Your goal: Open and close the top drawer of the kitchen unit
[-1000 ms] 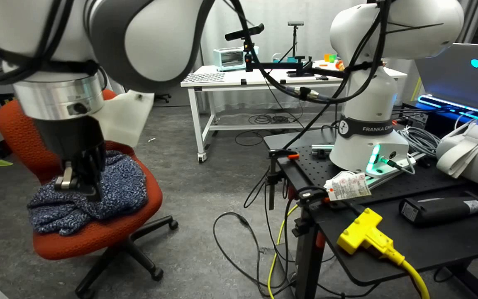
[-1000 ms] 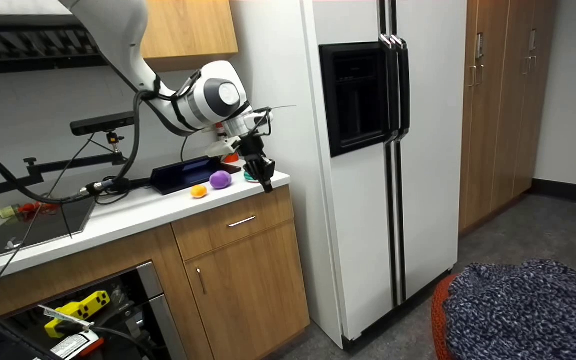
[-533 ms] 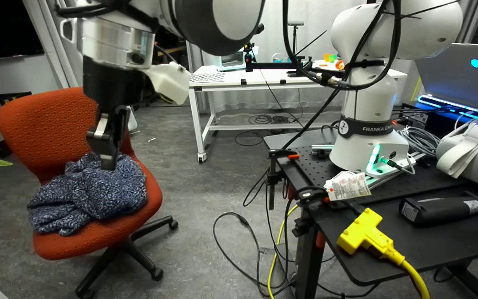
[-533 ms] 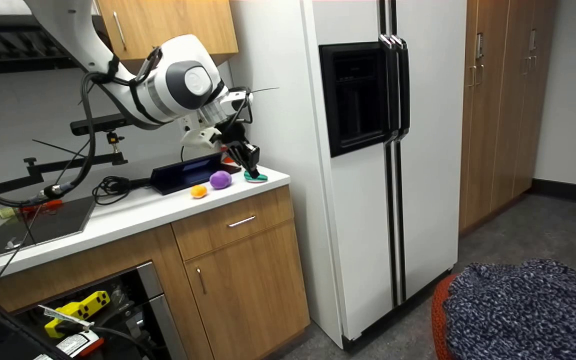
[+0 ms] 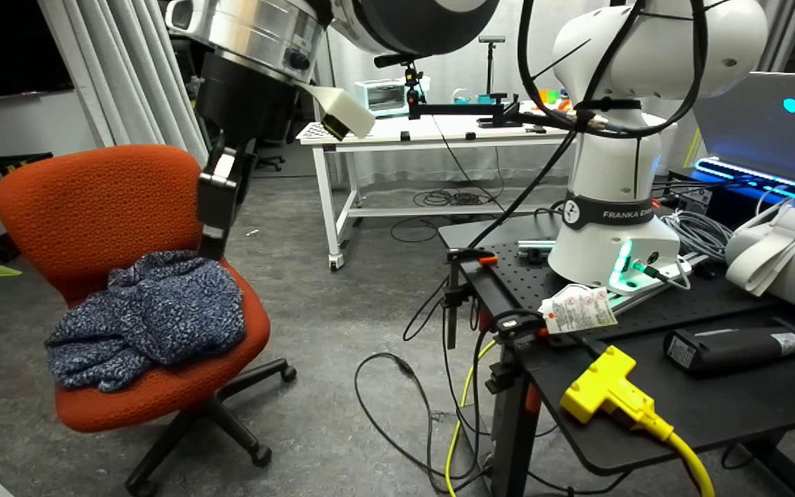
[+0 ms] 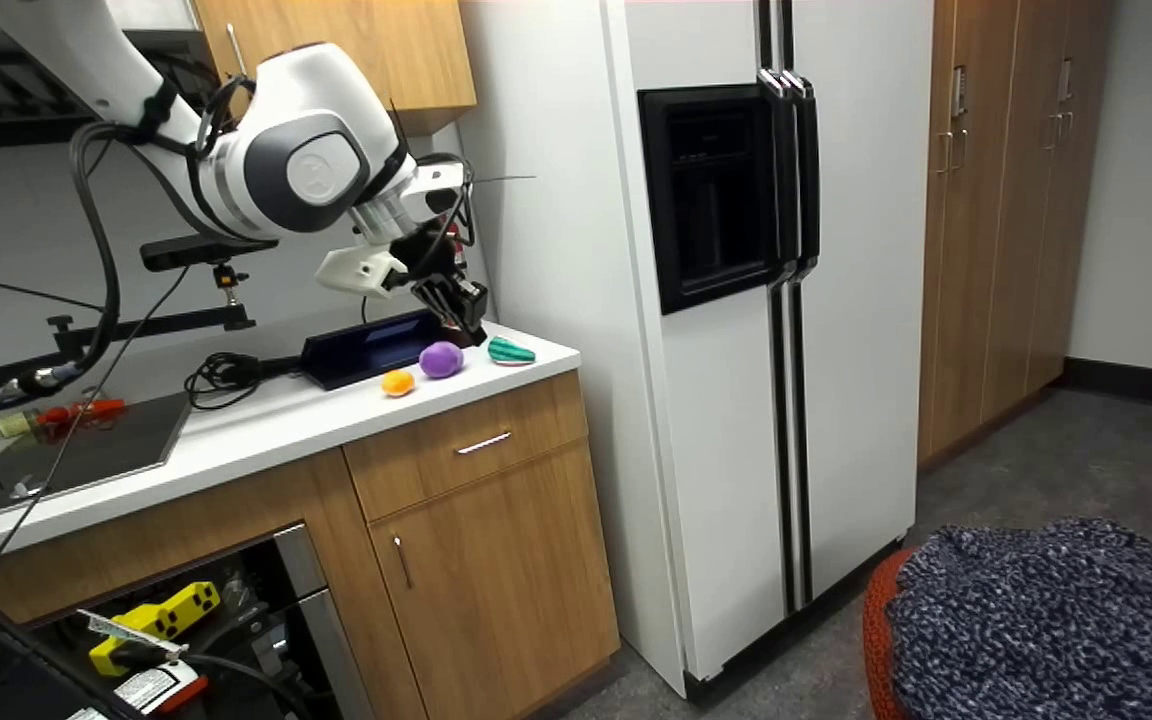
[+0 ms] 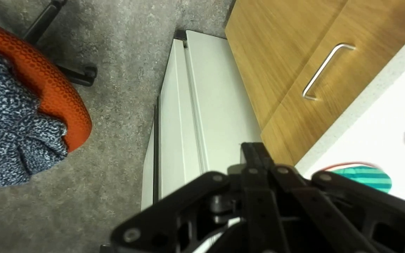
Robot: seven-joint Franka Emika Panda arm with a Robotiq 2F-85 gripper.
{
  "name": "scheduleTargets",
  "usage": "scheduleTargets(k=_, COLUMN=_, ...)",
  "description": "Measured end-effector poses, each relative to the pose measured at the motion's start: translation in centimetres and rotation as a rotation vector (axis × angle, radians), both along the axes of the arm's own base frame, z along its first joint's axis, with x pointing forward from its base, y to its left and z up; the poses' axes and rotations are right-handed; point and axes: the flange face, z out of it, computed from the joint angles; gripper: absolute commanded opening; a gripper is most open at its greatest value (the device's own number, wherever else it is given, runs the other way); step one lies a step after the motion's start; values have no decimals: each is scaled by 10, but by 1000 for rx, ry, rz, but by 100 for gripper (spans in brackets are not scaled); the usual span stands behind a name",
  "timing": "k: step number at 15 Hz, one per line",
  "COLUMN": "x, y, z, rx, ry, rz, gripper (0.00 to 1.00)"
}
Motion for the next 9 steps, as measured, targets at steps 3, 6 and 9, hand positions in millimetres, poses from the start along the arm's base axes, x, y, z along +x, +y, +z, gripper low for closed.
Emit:
scheduleTargets(k=3, x=-6, y=-2, z=6, rx=19, ry=-8, rz=17, gripper=27)
scheduleTargets(k=6, x=-8, y=-3, z=12, rx=22, ry=-20, rz=33, gripper=50)
scheduleTargets(k=9, x=-7, y=-7, z=14, rx=21, ry=-26, rz=45, gripper=72)
